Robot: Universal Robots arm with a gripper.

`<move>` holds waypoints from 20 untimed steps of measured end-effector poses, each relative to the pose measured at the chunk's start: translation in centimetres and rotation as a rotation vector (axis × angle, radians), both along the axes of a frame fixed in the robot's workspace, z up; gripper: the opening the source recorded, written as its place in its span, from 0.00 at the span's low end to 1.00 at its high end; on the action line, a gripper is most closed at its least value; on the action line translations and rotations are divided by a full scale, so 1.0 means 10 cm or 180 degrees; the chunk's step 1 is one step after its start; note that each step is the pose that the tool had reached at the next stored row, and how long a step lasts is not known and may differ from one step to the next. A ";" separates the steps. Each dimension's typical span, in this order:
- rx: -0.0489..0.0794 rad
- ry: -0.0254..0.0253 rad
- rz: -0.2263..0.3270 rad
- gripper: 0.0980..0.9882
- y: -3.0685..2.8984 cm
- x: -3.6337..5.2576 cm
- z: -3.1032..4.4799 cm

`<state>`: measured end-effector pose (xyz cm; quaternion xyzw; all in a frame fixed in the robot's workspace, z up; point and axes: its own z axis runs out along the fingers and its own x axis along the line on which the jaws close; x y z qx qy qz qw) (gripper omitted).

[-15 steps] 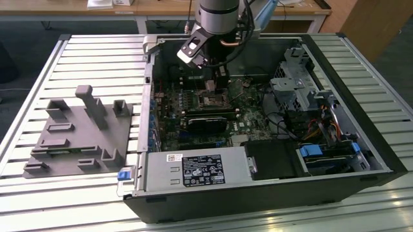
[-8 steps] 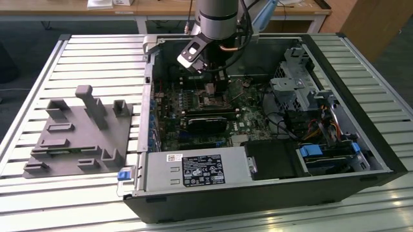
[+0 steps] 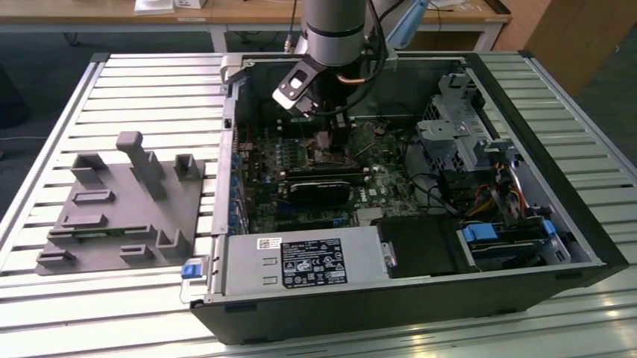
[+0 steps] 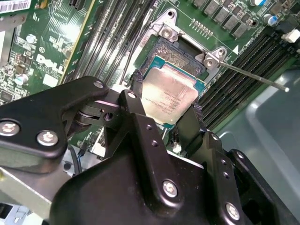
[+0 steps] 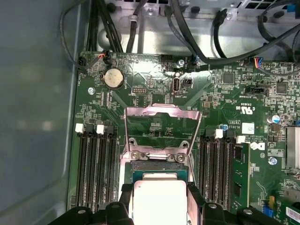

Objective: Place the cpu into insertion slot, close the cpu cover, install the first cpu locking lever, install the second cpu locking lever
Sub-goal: 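Place the cpu into insertion slot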

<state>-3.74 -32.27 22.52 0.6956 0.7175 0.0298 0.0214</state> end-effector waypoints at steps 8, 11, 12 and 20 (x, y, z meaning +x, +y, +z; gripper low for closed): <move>-0.0003 0.0000 -0.0012 0.50 0.000 -0.017 -0.107; -0.0004 0.0000 -0.0048 0.50 0.000 -0.017 -0.140; -0.0006 0.0000 -0.0060 0.50 0.000 -0.018 -0.149; -0.0018 0.0000 -0.0118 0.50 0.000 -0.017 -0.223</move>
